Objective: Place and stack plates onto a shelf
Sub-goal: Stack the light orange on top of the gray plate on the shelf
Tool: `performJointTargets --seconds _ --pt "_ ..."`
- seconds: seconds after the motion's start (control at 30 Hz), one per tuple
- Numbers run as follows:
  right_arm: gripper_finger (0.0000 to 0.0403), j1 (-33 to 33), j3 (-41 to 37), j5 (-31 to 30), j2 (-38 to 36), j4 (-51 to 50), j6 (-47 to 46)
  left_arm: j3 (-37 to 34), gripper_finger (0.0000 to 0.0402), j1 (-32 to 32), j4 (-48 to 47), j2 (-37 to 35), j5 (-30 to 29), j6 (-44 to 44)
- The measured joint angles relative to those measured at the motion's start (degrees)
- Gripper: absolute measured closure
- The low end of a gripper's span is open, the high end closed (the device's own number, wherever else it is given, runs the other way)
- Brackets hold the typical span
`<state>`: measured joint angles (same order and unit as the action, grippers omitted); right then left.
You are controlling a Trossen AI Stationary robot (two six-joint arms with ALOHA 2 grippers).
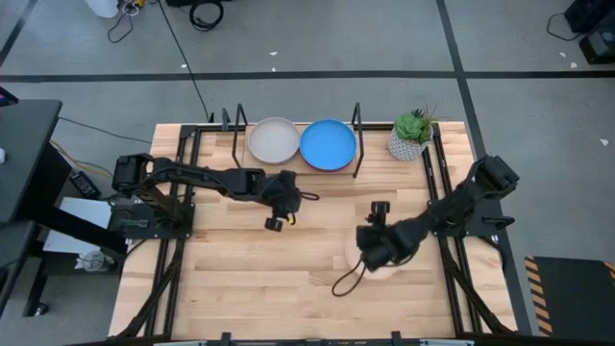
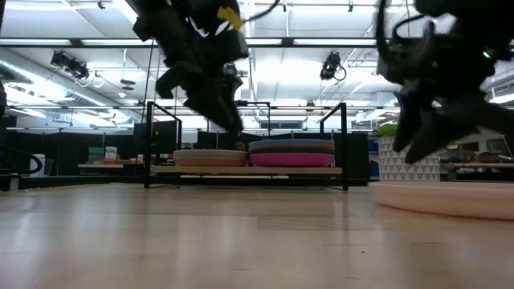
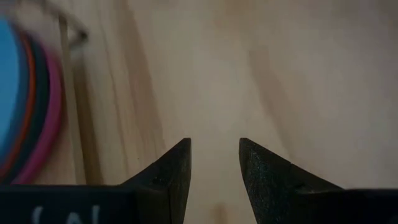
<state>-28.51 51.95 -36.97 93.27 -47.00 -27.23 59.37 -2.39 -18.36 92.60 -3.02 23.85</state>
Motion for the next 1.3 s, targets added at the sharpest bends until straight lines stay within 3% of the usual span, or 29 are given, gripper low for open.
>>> performJointTargets --seconds 0.2,0.43,0.6,0.83,0.93,1.13,1.3 --pt "0.0235 0.05 -0.25 3.93 -8.46 -1.62 -1.82 0.09 0.0260 2.62 13.64 4.44 4.49 3.69" --pt "0.0235 -3.44 -7.85 1.10 -15.29 3.39 -10.04 0.90 0.0260 5.70 29.96 11.91 4.57 5.12" --pt "0.0235 -4.07 -12.00 1.25 -16.01 9.18 -12.28 5.95 0.0260 6.98 29.12 16.80 7.76 3.81" --pt "0.0235 -4.92 -13.52 13.17 -14.66 10.68 -9.31 11.40 0.0260 9.83 25.13 20.92 8.16 8.07" --pt "0.0235 -7.69 -13.53 17.52 -14.58 11.86 -7.96 11.47 0.0260 10.79 21.78 20.98 5.38 9.69" --pt "0.0235 -14.08 -13.50 17.57 -14.64 12.00 -6.56 11.30 0.0260 10.53 16.58 20.55 0.05 8.25" --pt "0.0226 -18.19 -13.50 16.56 -12.18 13.35 -5.84 10.57 0.0260 8.89 10.61 16.90 0.05 6.43"
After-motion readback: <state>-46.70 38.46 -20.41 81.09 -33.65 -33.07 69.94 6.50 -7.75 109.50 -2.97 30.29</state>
